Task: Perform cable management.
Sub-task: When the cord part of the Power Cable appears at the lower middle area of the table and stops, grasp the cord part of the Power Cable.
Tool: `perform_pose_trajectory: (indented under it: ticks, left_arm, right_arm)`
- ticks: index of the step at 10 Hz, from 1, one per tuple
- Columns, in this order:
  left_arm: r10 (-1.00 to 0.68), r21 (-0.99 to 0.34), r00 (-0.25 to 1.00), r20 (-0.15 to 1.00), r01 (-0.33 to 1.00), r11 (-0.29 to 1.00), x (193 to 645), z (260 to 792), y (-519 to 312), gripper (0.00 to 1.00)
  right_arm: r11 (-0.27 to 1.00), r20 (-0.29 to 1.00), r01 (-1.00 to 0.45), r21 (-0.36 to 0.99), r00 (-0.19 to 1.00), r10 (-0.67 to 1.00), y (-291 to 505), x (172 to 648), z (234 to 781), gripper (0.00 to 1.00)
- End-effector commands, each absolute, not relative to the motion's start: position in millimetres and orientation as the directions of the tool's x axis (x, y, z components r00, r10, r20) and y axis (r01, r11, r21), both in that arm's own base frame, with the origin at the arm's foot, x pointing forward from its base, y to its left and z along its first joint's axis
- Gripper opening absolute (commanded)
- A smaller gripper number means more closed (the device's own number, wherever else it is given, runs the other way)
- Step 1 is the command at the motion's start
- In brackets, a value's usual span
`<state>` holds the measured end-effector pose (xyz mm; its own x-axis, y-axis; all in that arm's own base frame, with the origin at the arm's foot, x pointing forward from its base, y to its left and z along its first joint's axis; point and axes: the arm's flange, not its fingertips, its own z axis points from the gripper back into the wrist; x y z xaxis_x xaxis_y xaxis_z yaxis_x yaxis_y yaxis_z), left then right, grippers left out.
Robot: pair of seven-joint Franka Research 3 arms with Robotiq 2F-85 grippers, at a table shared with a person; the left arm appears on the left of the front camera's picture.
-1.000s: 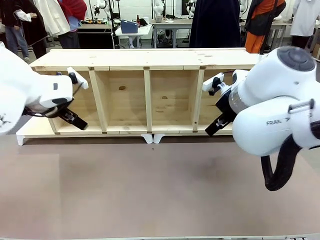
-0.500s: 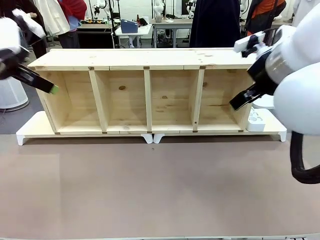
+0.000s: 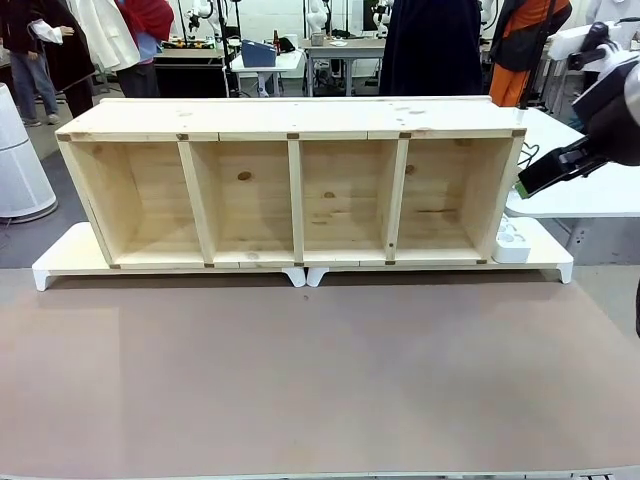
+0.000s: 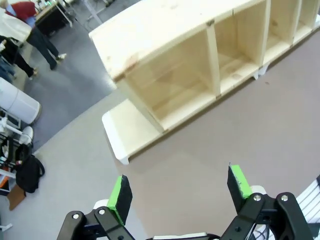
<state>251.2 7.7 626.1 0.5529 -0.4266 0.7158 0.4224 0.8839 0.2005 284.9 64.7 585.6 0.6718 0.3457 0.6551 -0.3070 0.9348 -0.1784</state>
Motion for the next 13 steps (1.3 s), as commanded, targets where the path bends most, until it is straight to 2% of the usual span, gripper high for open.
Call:
perform_pose_trajectory:
  ticks: [1, 2, 13]
  left_arm:
    - [-0.423, 0.219, 0.534, 0.731, 0.404, 0.888, 252, 631, -10, 1.0]
    - [-0.423, 0.219, 0.534, 0.731, 0.404, 0.888, 252, 631, -10, 1.0]
    - [-0.423, 0.219, 0.534, 0.731, 0.404, 0.888, 252, 631, -10, 1.0]
  right_arm:
    - [0.935, 0.654, -0.331, -0.129, 0.68, 0.331, 32, 220, 454, 1.0]
    - [0.935, 0.655, -0.307, -0.178, 0.672, 0.346, 65, 285, 586, 1.0]
    - [0.935, 0.655, -0.307, -0.178, 0.672, 0.346, 65, 285, 586, 1.0]
